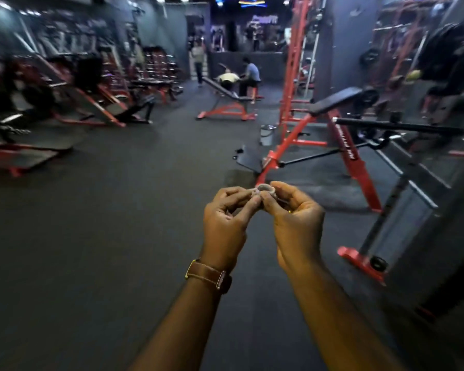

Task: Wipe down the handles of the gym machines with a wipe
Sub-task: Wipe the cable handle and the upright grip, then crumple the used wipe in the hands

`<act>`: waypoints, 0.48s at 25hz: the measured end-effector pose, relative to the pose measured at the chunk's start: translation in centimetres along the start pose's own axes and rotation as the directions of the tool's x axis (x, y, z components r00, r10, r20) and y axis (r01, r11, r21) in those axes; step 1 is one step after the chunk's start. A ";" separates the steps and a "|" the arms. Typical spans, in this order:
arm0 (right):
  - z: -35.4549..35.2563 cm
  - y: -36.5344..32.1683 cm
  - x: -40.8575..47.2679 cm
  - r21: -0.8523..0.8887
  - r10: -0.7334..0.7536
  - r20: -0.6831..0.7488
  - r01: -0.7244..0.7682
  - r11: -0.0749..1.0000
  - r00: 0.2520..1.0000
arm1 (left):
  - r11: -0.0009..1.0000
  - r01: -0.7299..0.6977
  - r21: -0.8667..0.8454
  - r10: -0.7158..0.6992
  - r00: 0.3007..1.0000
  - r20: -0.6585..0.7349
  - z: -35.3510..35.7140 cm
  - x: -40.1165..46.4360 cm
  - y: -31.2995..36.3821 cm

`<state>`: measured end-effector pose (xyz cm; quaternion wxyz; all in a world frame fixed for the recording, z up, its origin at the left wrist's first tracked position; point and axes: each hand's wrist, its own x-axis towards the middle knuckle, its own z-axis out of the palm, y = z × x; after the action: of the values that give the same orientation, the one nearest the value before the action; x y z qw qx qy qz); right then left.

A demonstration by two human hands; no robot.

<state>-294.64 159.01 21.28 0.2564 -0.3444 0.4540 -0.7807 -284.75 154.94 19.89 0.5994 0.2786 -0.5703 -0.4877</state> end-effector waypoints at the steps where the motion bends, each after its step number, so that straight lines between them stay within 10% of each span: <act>1: 2.6 1.6 0.6 0.015 0.001 0.012 -0.001 1.000 1.000 | 1.000 0.002 0.021 -0.002 1.000 -0.007 -2.6 1.6 -0.5; 12: 19.0 17.8 14.4 -0.084 0.024 0.203 -0.007 0.996 0.979 | 0.956 0.256 -0.141 -0.268 0.960 -0.077 -14.6 23.2 -10.9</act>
<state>-287.48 130.50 16.55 0.2930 -0.4292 0.4601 -0.7199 -276.61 126.75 16.91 0.5726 0.3352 -0.4663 -0.5851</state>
